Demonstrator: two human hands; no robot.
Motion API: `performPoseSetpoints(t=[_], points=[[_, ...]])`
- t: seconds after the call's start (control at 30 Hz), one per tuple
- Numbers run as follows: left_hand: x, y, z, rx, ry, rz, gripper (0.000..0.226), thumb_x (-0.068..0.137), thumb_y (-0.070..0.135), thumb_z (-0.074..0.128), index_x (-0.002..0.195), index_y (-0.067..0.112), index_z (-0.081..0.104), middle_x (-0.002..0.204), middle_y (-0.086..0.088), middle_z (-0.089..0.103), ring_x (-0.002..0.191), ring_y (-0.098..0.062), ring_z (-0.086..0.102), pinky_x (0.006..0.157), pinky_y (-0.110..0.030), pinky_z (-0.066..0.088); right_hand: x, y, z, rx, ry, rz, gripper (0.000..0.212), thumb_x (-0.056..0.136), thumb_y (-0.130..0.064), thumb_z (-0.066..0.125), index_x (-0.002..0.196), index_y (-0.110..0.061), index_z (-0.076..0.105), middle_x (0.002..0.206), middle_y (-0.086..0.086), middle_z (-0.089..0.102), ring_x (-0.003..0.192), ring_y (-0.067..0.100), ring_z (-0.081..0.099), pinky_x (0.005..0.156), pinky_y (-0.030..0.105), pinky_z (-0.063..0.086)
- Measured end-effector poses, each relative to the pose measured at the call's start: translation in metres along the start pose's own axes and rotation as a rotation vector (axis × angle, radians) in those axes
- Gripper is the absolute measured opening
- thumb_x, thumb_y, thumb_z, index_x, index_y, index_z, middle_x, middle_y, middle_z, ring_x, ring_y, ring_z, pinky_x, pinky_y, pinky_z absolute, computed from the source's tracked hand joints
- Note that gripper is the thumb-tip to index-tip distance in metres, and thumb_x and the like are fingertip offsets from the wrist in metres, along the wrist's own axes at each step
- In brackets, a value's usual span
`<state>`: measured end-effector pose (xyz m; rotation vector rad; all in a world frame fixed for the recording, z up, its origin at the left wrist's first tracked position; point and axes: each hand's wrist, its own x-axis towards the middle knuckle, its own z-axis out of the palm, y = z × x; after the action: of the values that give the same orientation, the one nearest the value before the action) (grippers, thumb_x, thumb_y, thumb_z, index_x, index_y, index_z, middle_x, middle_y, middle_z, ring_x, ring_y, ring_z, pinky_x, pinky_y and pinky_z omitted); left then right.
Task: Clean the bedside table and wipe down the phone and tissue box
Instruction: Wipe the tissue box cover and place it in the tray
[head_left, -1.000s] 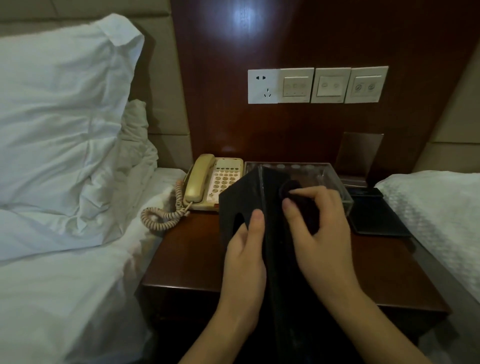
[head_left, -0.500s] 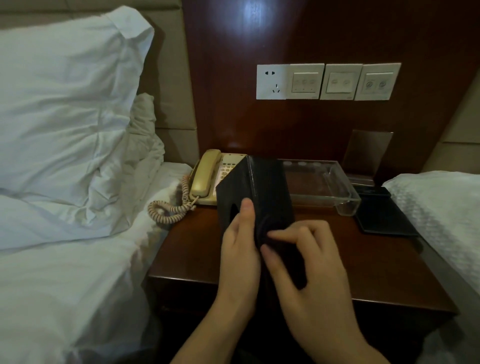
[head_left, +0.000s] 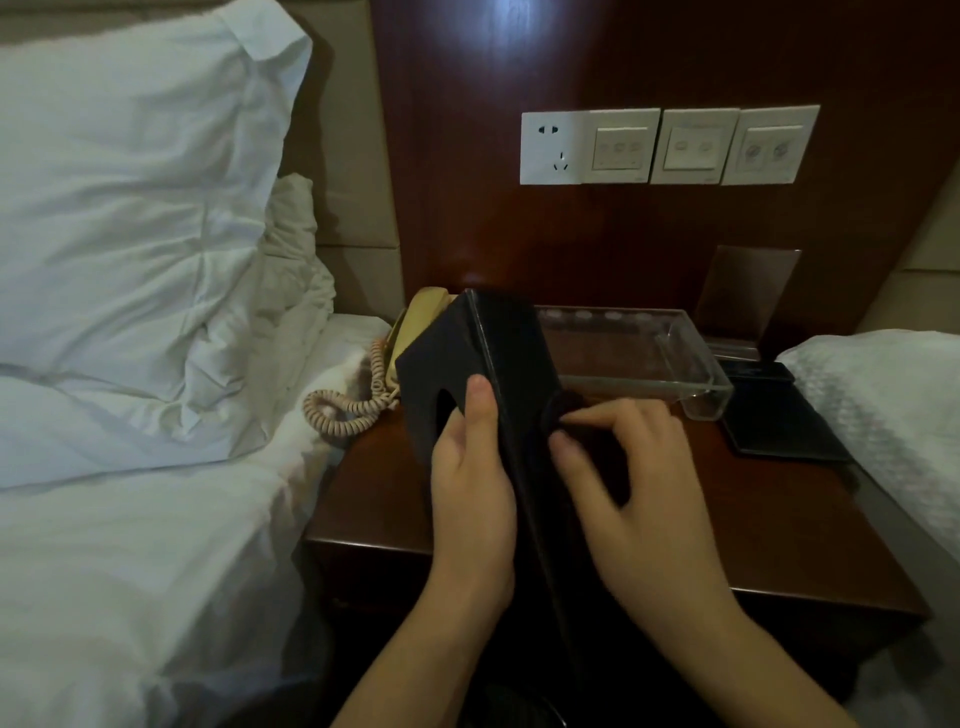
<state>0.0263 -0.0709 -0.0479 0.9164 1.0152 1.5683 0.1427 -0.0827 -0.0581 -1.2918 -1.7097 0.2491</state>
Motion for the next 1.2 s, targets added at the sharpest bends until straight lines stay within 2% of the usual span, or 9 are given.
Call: performPoseSetpoints(t=[0.17,0.27,0.33,0.47,0.57,0.67,0.77,0.87,1.2], points=[[0.001,0.002,0.002,-0.004,0.021,-0.057,0.044,0.103,0.043,0.044,0.110,0.009,0.072,0.094,-0.003,0.079,0.086,-0.012,0.075,0.068,-0.018,0.057,-0.010,-0.013,-0.006,0.102,-0.137,0.141,0.035,0.076,-0.071,0.045,0.108,-0.057,0.042,0.116,-0.031,0.039,0.105,-0.015,0.048,0.077,0.015,0.046],[0.003,0.003,0.002,0.081,-0.018,-0.150,0.046,0.100,0.050,0.045,0.126,0.017,0.066,0.108,0.005,0.076,0.099,-0.008,0.072,0.089,-0.026,0.058,-0.012,-0.014,-0.007,0.103,-0.155,0.188,0.049,0.065,-0.079,0.049,0.108,-0.058,0.040,0.116,-0.031,0.040,0.106,-0.018,0.046,0.071,0.010,0.046],[0.002,0.007,0.001,0.238,-0.109,-0.182,0.049,0.102,0.052,0.043,0.144,0.030,0.049,0.125,0.025,0.060,0.113,0.008,0.058,0.098,-0.017,0.044,-0.009,-0.008,-0.009,0.176,-0.088,0.245,0.052,0.062,-0.076,0.056,0.107,-0.052,0.046,0.113,-0.028,0.047,0.103,-0.017,0.049,0.071,0.008,0.046],[0.002,0.012,0.004,0.481,-0.245,-0.181,0.063,0.104,0.053,0.036,0.160,0.032,0.018,0.158,0.022,0.028,0.140,0.006,0.024,0.102,-0.015,0.018,-0.011,-0.003,-0.012,0.179,0.011,0.253,0.049,0.065,-0.061,0.073,0.105,-0.048,0.050,0.110,-0.030,0.048,0.105,-0.016,0.049,0.074,0.008,0.046],[0.003,0.014,0.002,0.618,-0.267,-0.137,0.023,0.104,0.054,0.036,0.115,0.048,0.055,0.106,0.037,0.056,0.107,0.016,0.052,0.089,-0.008,0.035,-0.010,0.000,-0.009,0.197,0.092,0.248,0.045,0.066,-0.050,0.078,0.102,-0.044,0.052,0.107,-0.024,0.054,0.102,-0.007,0.055,0.076,0.014,0.050],[-0.001,0.001,-0.003,0.764,-0.294,0.006,0.046,0.104,0.057,0.031,0.080,0.030,0.061,0.074,0.013,0.066,0.079,-0.007,0.064,0.075,-0.032,0.046,-0.006,0.005,-0.007,0.252,0.161,0.300,0.042,0.065,-0.046,0.082,0.096,-0.040,0.054,0.100,-0.016,0.061,0.094,-0.001,0.060,0.074,0.023,0.053],[-0.016,-0.006,-0.002,0.920,-0.351,0.110,0.045,0.104,0.055,0.024,0.117,0.035,0.061,0.098,0.008,0.071,0.092,-0.008,0.066,0.086,-0.034,0.050,0.003,0.011,-0.013,0.263,0.218,0.364,0.039,0.064,-0.046,0.081,0.090,-0.038,0.054,0.092,-0.016,0.061,0.087,-0.008,0.058,0.067,0.015,0.047],[-0.029,-0.012,0.001,1.057,-0.401,0.204,0.061,0.100,0.059,0.020,0.158,0.041,0.020,0.139,0.020,0.056,0.121,0.000,0.055,0.098,-0.017,0.042,0.008,0.017,-0.017,0.299,0.242,0.411,0.037,0.066,-0.042,0.082,0.090,-0.036,0.054,0.090,-0.017,0.061,0.083,-0.017,0.056,0.062,0.009,0.045],[-0.025,-0.019,-0.002,0.394,0.019,0.241,0.058,0.097,0.055,0.036,0.153,0.038,0.031,0.101,0.066,0.044,0.105,0.036,0.044,0.083,0.005,0.036,0.001,0.000,-0.035,0.154,-0.243,-0.043,0.039,0.096,-0.056,0.041,0.134,-0.050,0.047,0.134,-0.034,0.045,0.131,0.001,0.041,0.100,0.025,0.038]])
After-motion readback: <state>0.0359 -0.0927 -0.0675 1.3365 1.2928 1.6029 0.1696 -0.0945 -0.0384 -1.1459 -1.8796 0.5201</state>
